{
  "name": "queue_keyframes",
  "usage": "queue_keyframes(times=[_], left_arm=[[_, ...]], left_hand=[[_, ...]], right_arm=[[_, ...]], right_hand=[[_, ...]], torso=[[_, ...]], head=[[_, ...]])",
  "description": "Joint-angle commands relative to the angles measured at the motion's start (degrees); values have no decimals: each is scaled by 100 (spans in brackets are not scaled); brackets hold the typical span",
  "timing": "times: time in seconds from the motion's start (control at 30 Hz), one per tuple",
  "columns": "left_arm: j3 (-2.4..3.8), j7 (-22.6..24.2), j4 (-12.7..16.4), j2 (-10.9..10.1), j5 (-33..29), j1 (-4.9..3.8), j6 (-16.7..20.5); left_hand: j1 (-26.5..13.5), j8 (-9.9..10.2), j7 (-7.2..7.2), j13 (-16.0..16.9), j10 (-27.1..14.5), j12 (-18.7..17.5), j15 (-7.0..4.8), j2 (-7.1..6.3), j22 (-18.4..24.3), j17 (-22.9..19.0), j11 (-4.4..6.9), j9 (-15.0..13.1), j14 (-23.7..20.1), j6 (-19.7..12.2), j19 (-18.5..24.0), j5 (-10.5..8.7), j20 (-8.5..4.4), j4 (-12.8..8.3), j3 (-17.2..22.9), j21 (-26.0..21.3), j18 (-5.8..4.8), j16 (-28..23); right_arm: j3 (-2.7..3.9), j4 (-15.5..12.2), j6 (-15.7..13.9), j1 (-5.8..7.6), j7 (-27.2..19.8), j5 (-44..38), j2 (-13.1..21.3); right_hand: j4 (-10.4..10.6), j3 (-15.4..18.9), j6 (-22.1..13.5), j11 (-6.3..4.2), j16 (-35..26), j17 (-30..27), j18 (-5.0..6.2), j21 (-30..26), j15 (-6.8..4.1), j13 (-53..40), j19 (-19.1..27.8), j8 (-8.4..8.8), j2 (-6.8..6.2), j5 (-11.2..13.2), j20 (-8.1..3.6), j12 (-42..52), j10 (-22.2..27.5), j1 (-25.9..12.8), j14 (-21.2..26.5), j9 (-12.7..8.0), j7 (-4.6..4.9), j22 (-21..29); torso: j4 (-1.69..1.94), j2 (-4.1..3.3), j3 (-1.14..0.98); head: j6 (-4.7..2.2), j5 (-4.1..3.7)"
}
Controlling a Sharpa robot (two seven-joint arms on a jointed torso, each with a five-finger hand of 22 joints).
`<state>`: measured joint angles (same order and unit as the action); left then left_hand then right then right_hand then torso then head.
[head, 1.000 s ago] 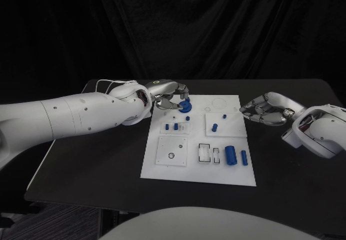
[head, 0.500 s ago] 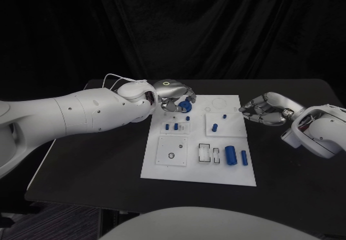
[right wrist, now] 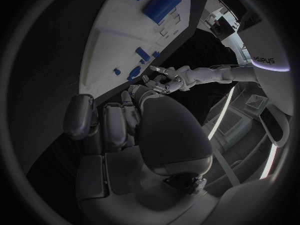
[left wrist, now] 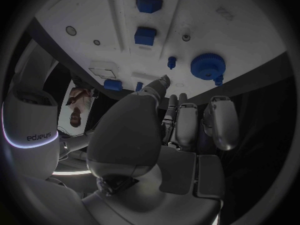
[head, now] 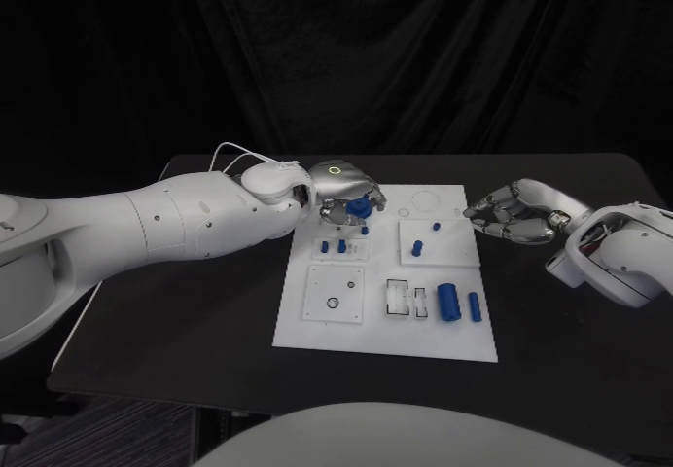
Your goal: Assemble the parts on the task board
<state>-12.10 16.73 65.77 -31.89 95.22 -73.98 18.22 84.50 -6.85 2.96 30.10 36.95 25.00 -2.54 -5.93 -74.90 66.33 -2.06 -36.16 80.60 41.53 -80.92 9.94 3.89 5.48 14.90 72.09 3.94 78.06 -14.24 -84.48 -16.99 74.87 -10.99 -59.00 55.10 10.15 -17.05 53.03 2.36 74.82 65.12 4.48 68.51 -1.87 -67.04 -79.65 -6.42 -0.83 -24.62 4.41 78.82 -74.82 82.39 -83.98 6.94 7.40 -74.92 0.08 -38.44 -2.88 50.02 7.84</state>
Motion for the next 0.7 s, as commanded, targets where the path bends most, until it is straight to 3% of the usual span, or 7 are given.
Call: queue_keyframes(times=[0.03, 0.1, 0.33, 0.7], left_arm=[[5, 85, -27, 30, 218, 24, -104], [5, 71, -38, 47, 225, 37, -149], [5, 47, -45, 60, 231, 66, -241], [5, -16, -142, 106, 232, 109, -338]], left_hand=[[-37, 68, -62, -140, 97, -82, -7, -14, -803, 19, -5, 127, 41, 117, 0, 15, -22, 11, 23, -106, 56, 34], [-35, 108, -136, -225, 195, -115, -8, -15, -804, 14, 0, 212, 43, 207, 1, 14, -20, 11, 36, -130, 57, 39], [-58, 155, -157, -310, 386, -123, -14, -18, -813, 37, 8, 317, 61, 330, -11, 14, -29, 32, 56, -142, 57, 64], [-56, 137, -156, -375, 574, -127, -16, -11, -814, 37, 8, 383, 62, 539, -3, 75, -32, 41, 106, -184, 61, 73]], right_arm=[[4, -13, -72, -14, -29, 6, 4], [4, -14, -69, -14, -27, 6, 0], [5, -20, -69, -14, -25, 6, 0], [5, -6, -42, -14, -9, 6, -13]], right_hand=[[3, -34, 19, 11, 20, 2, 75, 16, 4, 11, -40, -13, -23, -28, -10, 30, -41, 3, -49, -2, 14, -235], [3, -34, 19, 11, 20, 2, 75, 16, 4, 11, -40, -13, -23, -28, -10, 30, -41, 3, -49, -2, 14, -235], [3, -34, 19, 11, 20, 2, 75, 16, 4, 11, -40, -13, -23, -28, -10, 30, -41, 3, -49, -2, 14, -235], [-1, -40, 17, 11, 15, -7, 77, 5, 4, 21, -36, -12, -24, -38, -11, 26, -36, 0, -48, -3, 15, -230]], torso=[[8, -4, -2], [4, -5, -2], [15, 5, -11], [9, 10, -3]], head=[[-2, 1], [-2, 13], [-2, -13], [-2, -5]])
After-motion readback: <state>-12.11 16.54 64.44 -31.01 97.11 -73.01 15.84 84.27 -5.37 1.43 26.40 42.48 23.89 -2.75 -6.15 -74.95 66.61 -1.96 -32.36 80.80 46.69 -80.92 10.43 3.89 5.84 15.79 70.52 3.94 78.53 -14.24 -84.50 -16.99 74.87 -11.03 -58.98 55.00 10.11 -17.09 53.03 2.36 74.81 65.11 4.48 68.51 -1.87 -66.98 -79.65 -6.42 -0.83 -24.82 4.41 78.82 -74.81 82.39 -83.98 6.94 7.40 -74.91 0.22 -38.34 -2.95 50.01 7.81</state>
